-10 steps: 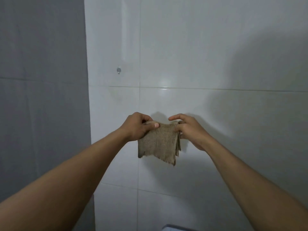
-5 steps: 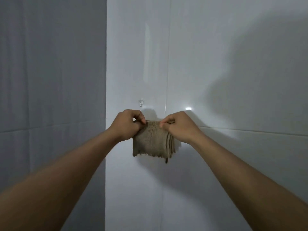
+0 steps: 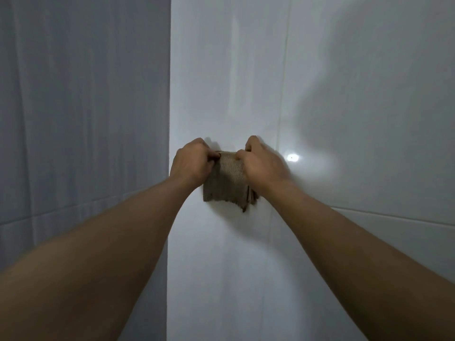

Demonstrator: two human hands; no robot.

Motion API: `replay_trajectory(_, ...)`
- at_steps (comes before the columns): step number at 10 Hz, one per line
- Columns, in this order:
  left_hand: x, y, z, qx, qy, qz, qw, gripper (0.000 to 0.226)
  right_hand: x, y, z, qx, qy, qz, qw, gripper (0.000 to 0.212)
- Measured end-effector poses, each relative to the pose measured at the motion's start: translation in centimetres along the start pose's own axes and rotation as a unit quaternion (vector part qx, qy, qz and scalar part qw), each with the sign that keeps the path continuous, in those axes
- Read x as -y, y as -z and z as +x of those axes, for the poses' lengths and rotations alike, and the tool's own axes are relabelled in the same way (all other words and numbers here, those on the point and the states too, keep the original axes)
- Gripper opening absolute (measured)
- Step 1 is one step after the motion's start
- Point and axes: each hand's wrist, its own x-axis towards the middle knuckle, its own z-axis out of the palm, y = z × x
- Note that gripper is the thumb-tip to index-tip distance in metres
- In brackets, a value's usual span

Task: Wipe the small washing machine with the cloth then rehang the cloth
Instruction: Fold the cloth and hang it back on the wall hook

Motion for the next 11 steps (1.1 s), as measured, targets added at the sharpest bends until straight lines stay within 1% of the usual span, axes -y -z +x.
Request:
replay_trajectory(1,0.4,-1.1,-0.6,-0.025,0.007,-0.01,1.0,0.024,0.1,-1.1,-0.4,-0.029,0.049,-0.047,0.997,0.02)
replay_trajectory(2,0.5,-2.0,-2.3,-0.015,-0.003,-0.014,1.0,0.024,-0.4,-2.3,-1.5,-0.031,0.077,-0.062,0.995,0.024)
replay_trajectory(3,0.5,-2.4,-3.6,-0.006,-0.016,-0.007,1.0,0.025,-0.8,-2.9,-2.5,-0.035,0.086,-0.06,0.994,0.022)
replay_trajectory(4,0.3,-2.6,-4.2,-0.012,-0.028,0.003,1.0,0.029,-0.7,-3.0,-2.7,-0.026,0.09,-0.065,0.994,0.025)
replay_trajectory(5,0.2,-2.5,-4.4,-0.019,-0.035,0.001,0.999,0.028,-0.4,-2.8,-2.6,-0.024,0.079,-0.066,0.994,0.025)
replay_trajectory(6,0.4,-2.8,-4.8,-0.013,-0.05,0.0,0.999,0.021,-0.3,-2.9,-2.4,-0.016,0.074,-0.067,0.995,0.025)
replay_trajectory(7,0.5,-2.9,-5.1,-0.015,-0.039,-0.002,0.999,0.012,-0.4,-3.1,-2.5,-0.011,0.071,-0.068,0.995,0.025)
replay_trajectory(8,0.4,-3.0,-5.1,-0.023,-0.019,-0.028,0.999,0.011,-0.7,-3.3,-2.8,-0.022,0.072,-0.065,0.995,0.026)
replay_trajectory(10,-0.1,-2.8,-5.0,-0.033,-0.01,-0.039,0.999,0.012,-1.1,-3.3,-3.8,-0.018,0.068,-0.047,0.996,0.025)
replay_trajectory(11,-0.6,-2.4,-5.1,-0.046,-0.007,-0.02,0.999,0.015,-1.3,-2.8,-4.4,-0.037,0.058,-0.038,0.997,0.026)
